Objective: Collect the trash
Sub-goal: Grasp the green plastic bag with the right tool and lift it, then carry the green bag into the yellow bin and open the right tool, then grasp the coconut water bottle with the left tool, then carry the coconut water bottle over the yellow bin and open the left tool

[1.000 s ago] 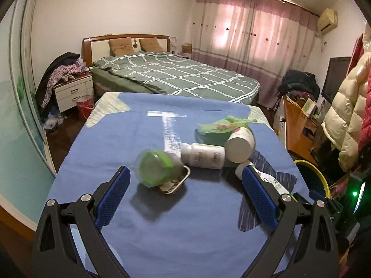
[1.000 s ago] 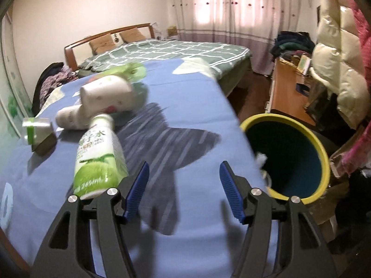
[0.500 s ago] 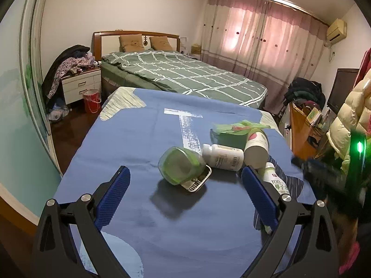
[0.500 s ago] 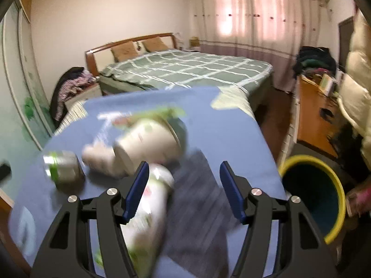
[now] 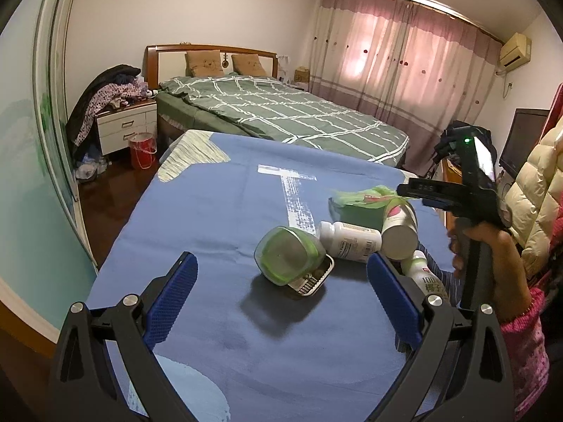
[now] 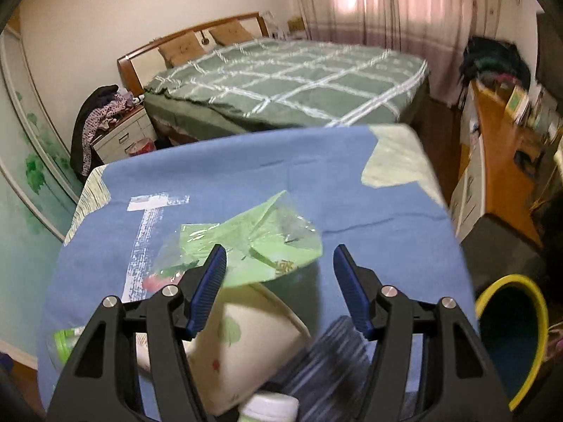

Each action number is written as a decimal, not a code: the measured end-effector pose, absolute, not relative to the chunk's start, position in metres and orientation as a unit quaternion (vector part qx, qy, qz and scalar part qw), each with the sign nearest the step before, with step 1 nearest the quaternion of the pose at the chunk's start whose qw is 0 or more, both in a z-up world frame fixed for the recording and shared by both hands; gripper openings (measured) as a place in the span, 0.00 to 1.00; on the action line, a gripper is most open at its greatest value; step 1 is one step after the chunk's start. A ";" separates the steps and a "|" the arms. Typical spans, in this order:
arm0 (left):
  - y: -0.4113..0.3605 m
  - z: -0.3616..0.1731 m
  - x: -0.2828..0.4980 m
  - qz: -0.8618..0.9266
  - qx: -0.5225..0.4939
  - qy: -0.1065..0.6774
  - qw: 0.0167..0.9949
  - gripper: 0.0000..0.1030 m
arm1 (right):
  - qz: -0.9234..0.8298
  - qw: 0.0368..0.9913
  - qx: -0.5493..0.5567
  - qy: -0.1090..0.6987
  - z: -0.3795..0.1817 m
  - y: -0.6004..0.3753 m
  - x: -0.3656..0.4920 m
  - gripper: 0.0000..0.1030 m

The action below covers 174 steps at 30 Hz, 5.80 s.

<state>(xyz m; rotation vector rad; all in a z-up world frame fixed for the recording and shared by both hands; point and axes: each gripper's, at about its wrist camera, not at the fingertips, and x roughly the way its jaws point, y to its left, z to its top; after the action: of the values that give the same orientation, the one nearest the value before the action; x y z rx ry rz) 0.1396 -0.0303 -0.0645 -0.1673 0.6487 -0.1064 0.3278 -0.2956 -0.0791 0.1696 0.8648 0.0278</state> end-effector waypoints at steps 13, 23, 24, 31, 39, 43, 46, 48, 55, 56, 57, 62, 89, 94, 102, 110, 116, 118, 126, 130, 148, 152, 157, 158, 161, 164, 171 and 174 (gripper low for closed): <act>-0.047 -0.073 0.146 -0.067 -0.074 0.332 0.938 0.93 | 0.056 0.916 0.131 0.375 -0.062 -0.300 0.315 0.02; -0.059 -0.070 0.139 -0.084 -0.064 0.329 0.938 0.93 | 0.048 0.949 0.125 0.285 -0.006 -0.307 0.267 0.02; -0.061 -0.069 0.139 -0.087 -0.063 0.329 0.938 0.93 | 0.045 0.951 0.125 0.279 -0.003 -0.310 0.262 0.02; -0.083 -0.069 0.133 -0.111 -0.047 0.330 0.936 0.93 | 0.014 0.962 0.125 0.241 0.011 -0.346 0.218 0.01; -0.133 -0.079 0.124 -0.159 -0.013 0.345 0.925 0.93 | -0.049 0.961 0.146 0.230 -0.001 -0.411 0.163 0.00; -0.156 -0.082 0.120 -0.179 0.005 0.350 0.920 0.93 | -0.084 0.956 0.159 0.230 -0.011 -0.446 0.141 0.00; -0.166 -0.083 0.118 -0.186 0.011 0.351 0.917 0.93 | -0.100 0.952 0.166 0.236 -0.018 -0.464 0.133 0.00; -0.171 -0.081 0.117 -0.188 0.014 0.350 0.918 0.93 | -0.106 0.948 0.171 0.246 -0.026 -0.473 0.131 0.01; -0.175 -0.077 0.113 -0.187 0.019 0.346 0.919 0.93 | -0.062 0.934 0.135 0.324 -0.070 -0.448 0.151 0.43; -0.174 -0.077 0.114 -0.186 0.020 0.346 0.919 0.93 | -0.047 0.933 0.120 0.337 -0.078 -0.435 0.156 0.43; -0.172 -0.077 0.113 -0.186 0.019 0.345 0.920 0.93 | -0.037 0.931 0.112 0.345 -0.082 -0.423 0.159 0.43; -0.161 -0.074 0.114 -0.179 0.011 0.342 0.922 0.93 | -0.005 0.920 0.056 0.388 -0.106 -0.377 0.171 0.44; -0.169 -0.094 0.121 -0.201 0.012 0.371 0.907 0.93 | -0.116 0.922 0.066 0.364 -0.097 -0.447 0.157 0.04; -0.187 -0.108 0.124 -0.216 0.026 0.388 0.896 0.93 | -0.141 0.918 0.084 0.361 -0.097 -0.476 0.158 0.05; -0.212 -0.135 0.136 -0.216 0.051 0.416 0.882 0.93 | -0.159 0.910 0.112 0.366 -0.111 -0.492 0.157 0.24; -0.231 -0.155 0.146 -0.213 0.079 0.432 0.873 0.86 | -0.130 0.921 0.130 0.343 -0.114 -0.464 0.142 0.35; -0.235 -0.163 0.152 -0.205 0.086 0.437 0.872 0.81 | -0.123 0.921 0.141 0.341 -0.118 -0.459 0.141 0.35; -0.236 -0.163 0.153 -0.203 0.087 0.434 0.873 0.78 | -0.128 0.922 0.140 0.338 -0.117 -0.458 0.140 0.36; -0.228 -0.159 0.155 -0.207 0.078 0.427 0.877 0.54 | -0.128 0.920 0.152 0.339 -0.119 -0.462 0.139 0.36; -0.221 -0.148 0.152 -0.202 0.085 0.413 0.884 0.52 | -0.129 0.920 0.153 0.338 -0.119 -0.462 0.138 0.36; -0.228 -0.079 0.179 -0.215 0.107 0.340 0.909 0.49 | -0.127 0.920 0.156 0.337 -0.117 -0.462 0.137 0.36; -0.233 -0.072 0.183 -0.220 0.109 0.334 0.910 0.49 | -0.126 0.920 0.161 0.333 -0.116 -0.464 0.136 0.36; -0.242 -0.059 0.179 -0.235 0.112 0.323 0.910 0.49 | -0.132 0.925 0.155 0.320 -0.110 -0.463 0.127 0.36; -0.244 -0.058 0.178 -0.239 0.112 0.322 0.909 0.49 | -0.133 0.926 0.156 0.318 -0.108 -0.465 0.123 0.36; -0.258 -0.052 0.176 -0.256 0.115 0.316 0.906 0.49 | -0.144 0.928 0.156 0.308 -0.100 -0.472 0.112 0.36; -0.281 -0.049 0.175 -0.277 0.122 0.314 0.900 0.49 | -0.159 0.928 0.156 0.299 -0.094 -0.483 0.098 0.36; -0.354 -0.053 0.174 -0.338 0.137 0.322 0.874 0.49 | -0.194 0.922 0.169 0.291 -0.098 -0.516 0.070 0.38; -0.387 -0.059 0.171 -0.362 0.144 0.329 0.860 0.49 | -0.206 0.918 0.179 0.288 -0.104 -0.529 0.058 0.38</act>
<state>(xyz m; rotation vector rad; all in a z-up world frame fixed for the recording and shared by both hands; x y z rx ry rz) 0.1709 -0.3869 -0.0590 0.3019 0.6902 -0.7592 0.0577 -0.5293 -0.1038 0.3681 0.5930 -0.4238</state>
